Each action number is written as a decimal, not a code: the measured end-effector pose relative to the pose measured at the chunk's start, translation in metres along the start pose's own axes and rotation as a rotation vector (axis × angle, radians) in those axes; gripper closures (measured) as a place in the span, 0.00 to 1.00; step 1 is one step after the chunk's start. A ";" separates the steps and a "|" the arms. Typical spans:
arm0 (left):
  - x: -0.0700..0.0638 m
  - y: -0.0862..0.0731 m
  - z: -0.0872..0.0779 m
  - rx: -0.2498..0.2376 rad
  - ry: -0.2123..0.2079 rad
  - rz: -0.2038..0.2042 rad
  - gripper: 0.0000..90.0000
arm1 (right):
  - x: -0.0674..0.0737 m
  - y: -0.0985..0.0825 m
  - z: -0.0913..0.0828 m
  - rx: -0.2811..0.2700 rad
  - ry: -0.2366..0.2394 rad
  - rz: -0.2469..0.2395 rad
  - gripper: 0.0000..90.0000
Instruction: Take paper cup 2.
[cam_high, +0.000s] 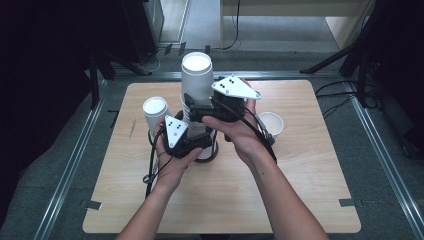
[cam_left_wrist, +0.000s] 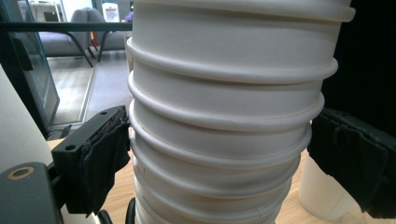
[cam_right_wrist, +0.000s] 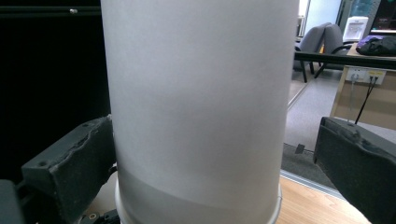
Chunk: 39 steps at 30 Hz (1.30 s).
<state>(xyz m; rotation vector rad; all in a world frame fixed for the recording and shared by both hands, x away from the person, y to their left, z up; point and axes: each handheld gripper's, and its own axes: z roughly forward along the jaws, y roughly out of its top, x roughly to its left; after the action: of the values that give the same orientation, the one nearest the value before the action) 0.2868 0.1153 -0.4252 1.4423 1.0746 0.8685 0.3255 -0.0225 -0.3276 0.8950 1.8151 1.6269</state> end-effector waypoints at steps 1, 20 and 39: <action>0.000 0.000 0.000 -0.001 0.001 -0.001 0.07 | 0.000 0.000 0.001 0.000 0.003 0.001 0.00; 0.002 -0.001 0.000 -0.004 -0.005 -0.002 0.09 | -0.001 -0.006 0.014 -0.017 0.053 0.044 0.13; 0.002 -0.002 -0.001 -0.011 -0.009 -0.003 0.10 | 0.002 0.005 0.009 -0.054 0.020 0.016 0.14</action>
<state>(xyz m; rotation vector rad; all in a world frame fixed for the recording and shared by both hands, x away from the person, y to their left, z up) 0.2866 0.1175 -0.4268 1.4338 1.0641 0.8634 0.3317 -0.0149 -0.3234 0.8752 1.7731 1.6921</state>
